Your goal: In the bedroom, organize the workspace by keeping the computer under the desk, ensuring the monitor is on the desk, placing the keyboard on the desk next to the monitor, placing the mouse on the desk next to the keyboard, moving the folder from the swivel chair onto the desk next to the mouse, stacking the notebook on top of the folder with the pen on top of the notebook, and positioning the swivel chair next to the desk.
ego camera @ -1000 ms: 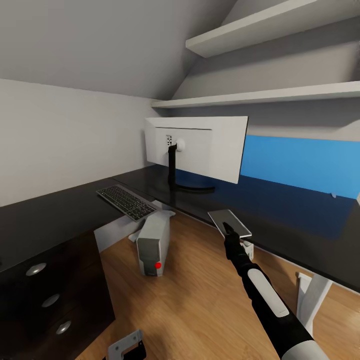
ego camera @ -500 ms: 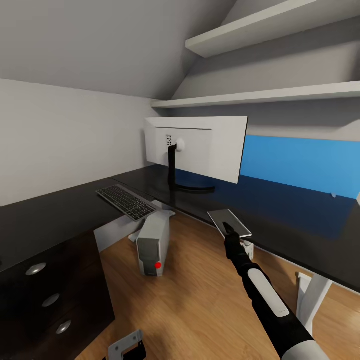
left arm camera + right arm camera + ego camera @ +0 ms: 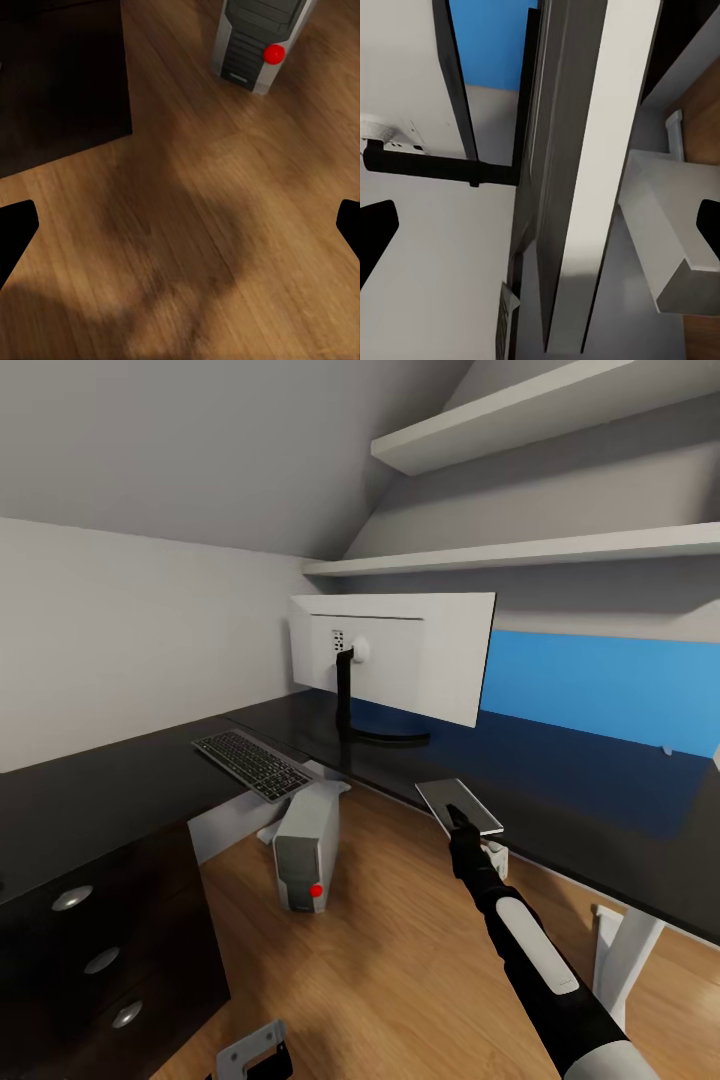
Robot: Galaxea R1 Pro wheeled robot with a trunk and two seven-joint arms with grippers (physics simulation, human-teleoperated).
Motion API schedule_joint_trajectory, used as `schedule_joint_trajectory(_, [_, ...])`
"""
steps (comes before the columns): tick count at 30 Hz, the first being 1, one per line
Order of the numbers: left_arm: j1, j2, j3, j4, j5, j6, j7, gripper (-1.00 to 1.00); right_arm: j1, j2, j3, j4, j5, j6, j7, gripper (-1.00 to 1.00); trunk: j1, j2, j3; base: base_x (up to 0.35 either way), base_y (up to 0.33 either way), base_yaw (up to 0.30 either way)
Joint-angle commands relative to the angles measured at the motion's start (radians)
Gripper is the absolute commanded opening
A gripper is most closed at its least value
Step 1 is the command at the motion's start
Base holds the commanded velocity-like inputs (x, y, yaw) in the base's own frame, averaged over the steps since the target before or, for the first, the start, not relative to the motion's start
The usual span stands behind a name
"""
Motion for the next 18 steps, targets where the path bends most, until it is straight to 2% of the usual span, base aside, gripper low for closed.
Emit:
schedule_joint_trajectory(1, [0.000, 0.001, -0.001, -0.002, 0.001, 0.009, 0.005, 1.00, -0.001, -0.002, 0.004, -0.002, -0.009, -0.008, -0.004, 1.00, 0.000, 0.000, -0.001, 0.000, 0.000, 0.000])
schedule_joint_trajectory(11, [0.000, 0.001, -0.001, -0.002, 0.001, 0.009, 0.005, 1.00, -0.001, -0.002, 0.006, -0.002, -0.009, -0.025, -0.006, 1.00, 0.000, 0.000, -0.001, 0.000, 0.000, 0.000])
schedule_joint_trajectory(12, [0.000, 0.001, -0.001, -0.002, 0.001, 0.009, 0.004, 1.00, -0.001, -0.002, 0.006, -0.002, -0.009, -0.033, -0.006, -1.00, 0.000, 0.000, -0.001, 0.000, 0.000, 0.000])
schedule_joint_trajectory(18, [0.000, 0.000, -0.003, 0.028, 0.000, 0.009, 0.004, 1.00, -0.001, -0.002, 0.008, -0.002, -0.010, -0.050, -0.005, -1.00, 0.000, 0.000, -0.001, 0.000, 0.000, 0.000])
